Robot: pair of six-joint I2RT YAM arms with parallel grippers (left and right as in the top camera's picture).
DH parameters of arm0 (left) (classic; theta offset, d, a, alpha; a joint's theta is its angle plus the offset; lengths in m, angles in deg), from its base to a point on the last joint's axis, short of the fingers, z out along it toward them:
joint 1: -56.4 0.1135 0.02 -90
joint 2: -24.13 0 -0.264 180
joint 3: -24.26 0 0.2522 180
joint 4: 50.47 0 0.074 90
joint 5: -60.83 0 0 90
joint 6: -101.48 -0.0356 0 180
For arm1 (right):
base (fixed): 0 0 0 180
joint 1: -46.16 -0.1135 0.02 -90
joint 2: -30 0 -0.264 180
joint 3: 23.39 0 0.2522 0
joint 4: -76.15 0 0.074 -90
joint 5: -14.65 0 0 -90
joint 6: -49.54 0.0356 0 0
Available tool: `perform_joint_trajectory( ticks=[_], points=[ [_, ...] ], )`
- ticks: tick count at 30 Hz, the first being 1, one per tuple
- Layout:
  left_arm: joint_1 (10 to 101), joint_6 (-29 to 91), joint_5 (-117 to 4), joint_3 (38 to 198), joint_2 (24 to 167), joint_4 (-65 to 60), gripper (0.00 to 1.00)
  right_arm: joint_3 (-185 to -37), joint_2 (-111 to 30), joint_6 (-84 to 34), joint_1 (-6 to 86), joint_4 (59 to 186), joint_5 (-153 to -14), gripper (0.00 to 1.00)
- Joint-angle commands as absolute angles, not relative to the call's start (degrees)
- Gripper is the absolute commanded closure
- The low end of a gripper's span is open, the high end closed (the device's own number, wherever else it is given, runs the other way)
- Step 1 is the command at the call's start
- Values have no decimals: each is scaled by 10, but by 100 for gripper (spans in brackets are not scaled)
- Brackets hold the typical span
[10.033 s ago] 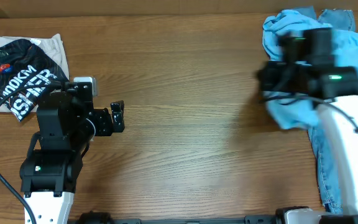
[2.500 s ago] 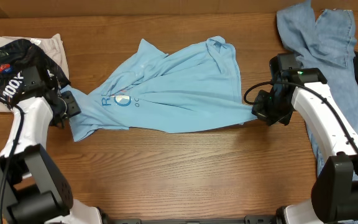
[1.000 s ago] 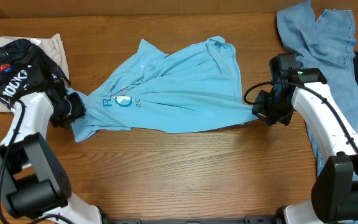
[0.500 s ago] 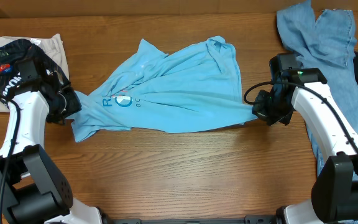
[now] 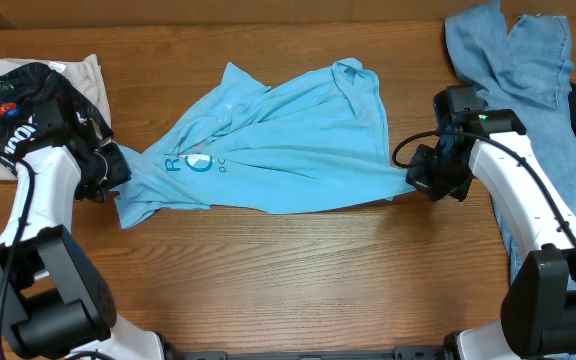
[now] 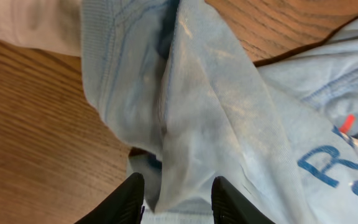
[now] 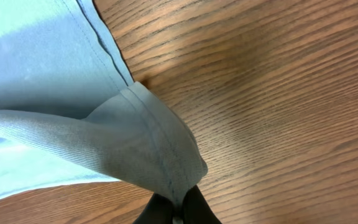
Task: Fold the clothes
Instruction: 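Grasp the T-shirt's left hem with the left gripper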
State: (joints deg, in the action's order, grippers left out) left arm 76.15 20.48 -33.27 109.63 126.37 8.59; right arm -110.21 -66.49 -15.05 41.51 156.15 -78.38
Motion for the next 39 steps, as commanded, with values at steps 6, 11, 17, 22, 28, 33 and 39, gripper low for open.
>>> perform_joint_trajectory(
  ticks=[6,11,17,22,28,33,39],
  points=[
    [758,209,-351,1089,1296,76,62,-1102,-656,-154,413,1562,-775,96],
    [758,209,-365,1089,1297,77,63,-1102,-656,-154,413,1562,-775,96],
    [758,209,-364,1081,1298,72,64,-1102,-656,-154,413,1563,-775,96],
    [758,209,-372,1081,1298,68,68,-1102,-656,-154,413,1563,-775,96],
    [756,209,-378,1081,1298,68,79,-1102,-656,-154,413,1563,-775,96],
    [755,209,-377,1079,1298,67,77,-1102,-656,-154,413,1563,-775,96],
    [755,209,-376,1066,1298,60,77,-1102,-656,-154,413,1563,-775,96]
  ],
)
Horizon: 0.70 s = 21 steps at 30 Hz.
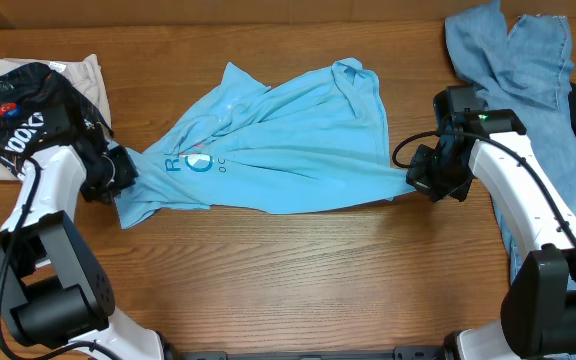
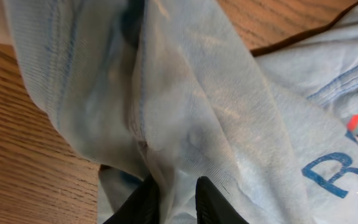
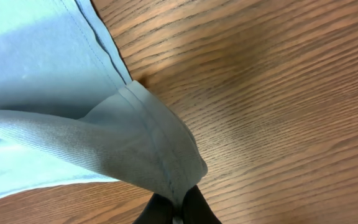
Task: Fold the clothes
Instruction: 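Grasp the T-shirt's left hem with the left gripper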
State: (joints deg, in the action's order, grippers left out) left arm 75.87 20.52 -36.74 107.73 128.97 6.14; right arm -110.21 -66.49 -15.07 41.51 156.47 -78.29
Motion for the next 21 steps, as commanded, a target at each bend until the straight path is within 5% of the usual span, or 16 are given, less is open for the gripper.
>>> perform_joint_trajectory(
  ticks=[1,13,21],
  points=[
    [755,209,-376,1066,1298,60,77,-1102,-656,-154,413,1563,-775,96],
    [755,209,-361,1064,1298,57,83,-1102,-656,-154,413,1563,-775,96],
    [755,209,-363,1064,1298,52,96,-1102,-656,-154,413,1563,-775,96]
  ],
)
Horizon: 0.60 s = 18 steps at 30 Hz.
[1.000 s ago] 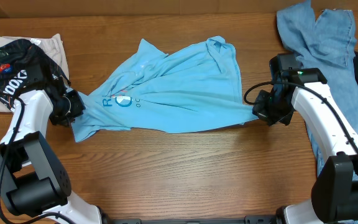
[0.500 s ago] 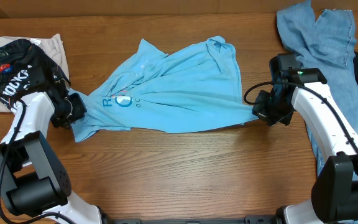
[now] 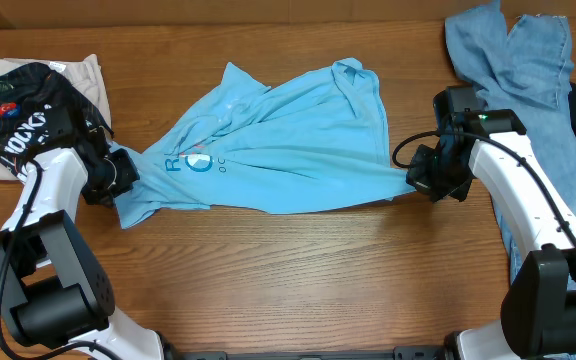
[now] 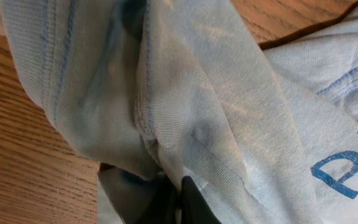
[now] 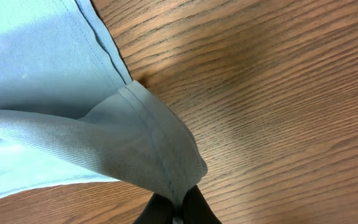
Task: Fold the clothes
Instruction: 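Grasp the T-shirt's left hem with the left gripper, then lift the T-shirt with both grippers and lay it flat toward the back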
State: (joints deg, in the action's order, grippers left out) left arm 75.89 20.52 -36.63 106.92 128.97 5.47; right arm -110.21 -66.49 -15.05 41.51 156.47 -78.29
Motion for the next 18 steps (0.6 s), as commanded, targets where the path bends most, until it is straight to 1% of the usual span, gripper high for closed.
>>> perform_joint_trajectory(
  ticks=[1,4,9,13,18],
  points=[
    [755,209,-363,1064,1298,51,96,-1102,-656,-154,413,1563,-775,96],
    [755,209,-376,1068,1293,56,96,-1102,-656,-154,413,1563,-776,96],
    [753,208,-419,1128,1252,112,96,-1122,-653,-170,414,1566,-775,96],
    [751,202,-458,1218,1195,174,96,-1181,-633,-170,414,1586,-766,96],
    [758,203,-505,1346,1131,238,96,-1313,-611,-187,414,1647,-731,96]
  ],
)
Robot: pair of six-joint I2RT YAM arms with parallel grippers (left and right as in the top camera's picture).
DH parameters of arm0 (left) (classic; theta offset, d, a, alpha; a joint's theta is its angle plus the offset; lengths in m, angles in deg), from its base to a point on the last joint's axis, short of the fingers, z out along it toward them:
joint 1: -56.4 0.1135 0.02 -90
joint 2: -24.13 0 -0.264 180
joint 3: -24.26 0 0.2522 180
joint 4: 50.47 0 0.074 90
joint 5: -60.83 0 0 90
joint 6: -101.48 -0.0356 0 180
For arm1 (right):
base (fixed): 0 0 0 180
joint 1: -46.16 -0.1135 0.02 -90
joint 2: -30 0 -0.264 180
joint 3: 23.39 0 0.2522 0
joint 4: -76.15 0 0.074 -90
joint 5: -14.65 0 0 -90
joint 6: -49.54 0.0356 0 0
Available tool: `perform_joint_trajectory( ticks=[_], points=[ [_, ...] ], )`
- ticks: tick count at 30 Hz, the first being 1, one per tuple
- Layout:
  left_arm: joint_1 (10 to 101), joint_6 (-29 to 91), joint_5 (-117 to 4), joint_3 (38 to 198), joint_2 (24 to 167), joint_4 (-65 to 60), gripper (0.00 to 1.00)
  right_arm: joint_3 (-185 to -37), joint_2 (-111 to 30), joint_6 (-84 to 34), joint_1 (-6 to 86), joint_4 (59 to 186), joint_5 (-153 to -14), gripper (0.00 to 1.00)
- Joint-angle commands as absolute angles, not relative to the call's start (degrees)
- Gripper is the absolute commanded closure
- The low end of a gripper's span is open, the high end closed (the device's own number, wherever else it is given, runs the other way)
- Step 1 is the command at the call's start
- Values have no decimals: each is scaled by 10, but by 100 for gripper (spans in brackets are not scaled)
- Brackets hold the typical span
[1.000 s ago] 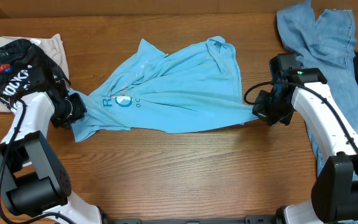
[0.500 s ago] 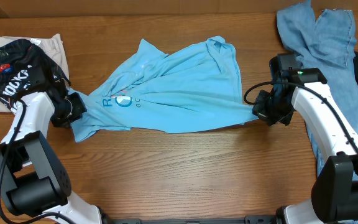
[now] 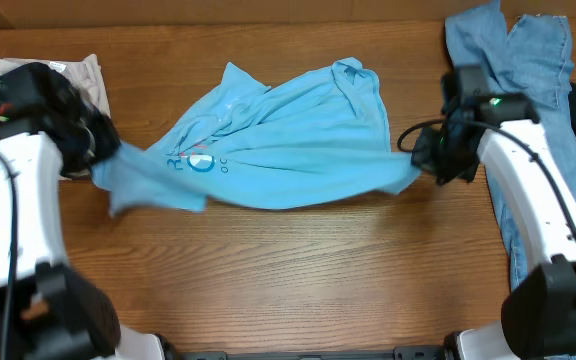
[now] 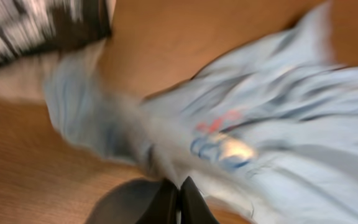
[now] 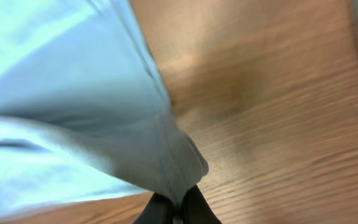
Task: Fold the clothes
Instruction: 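Lift the T-shirt with both grippers and lay it flat toward the back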
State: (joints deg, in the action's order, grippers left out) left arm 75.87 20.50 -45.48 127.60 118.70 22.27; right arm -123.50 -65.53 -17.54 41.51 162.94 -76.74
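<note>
A light blue T-shirt (image 3: 268, 140) with blue lettering stretches across the middle of the wooden table (image 3: 298, 280), rumpled and pulled taut between both arms. My left gripper (image 3: 100, 158) is shut on its left end, seen blurred in the left wrist view as pinched cloth (image 4: 166, 155) above the fingers (image 4: 180, 202). My right gripper (image 3: 423, 172) is shut on the shirt's right hem corner (image 5: 179, 162). Both ends hang lifted off the wood.
Blue jeans (image 3: 513, 60) lie at the back right beside a dark garment. A beige cloth (image 3: 73, 75) lies at the back left under my left arm, with a black printed garment (image 4: 36, 28) seen in the left wrist view.
Both grippers have risen with the shirt's ends; the left one has shifted further left and up. The shirt's lower edge has come off the table and it now hangs taut.
First my left gripper stood open around the shirt's left end while the right one held the hem corner. The left fingers then narrowed and shut on the cloth. Now both ends are lifted and the shirt is stretched between the arms.
</note>
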Motion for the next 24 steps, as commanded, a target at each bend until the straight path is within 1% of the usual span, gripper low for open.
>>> perform_joint_trajectory(
  ticks=[1,8,14,19,24],
  points=[
    [761,203,-511,1371,1120,250,96,-1342,-610,-187,414,1664,-723,96],
    [816,203,-513,1525,1057,316,96,-1559,-609,-186,432,1746,-709,96],
    [868,218,-542,1596,1015,322,96,-1722,-608,-187,454,1809,-709,96],
    [879,223,-547,1643,995,322,96,-1811,-598,-193,464,1851,-695,96],
    [879,231,-547,1683,983,322,96,-1861,-566,-193,467,1856,-655,96]
  ],
)
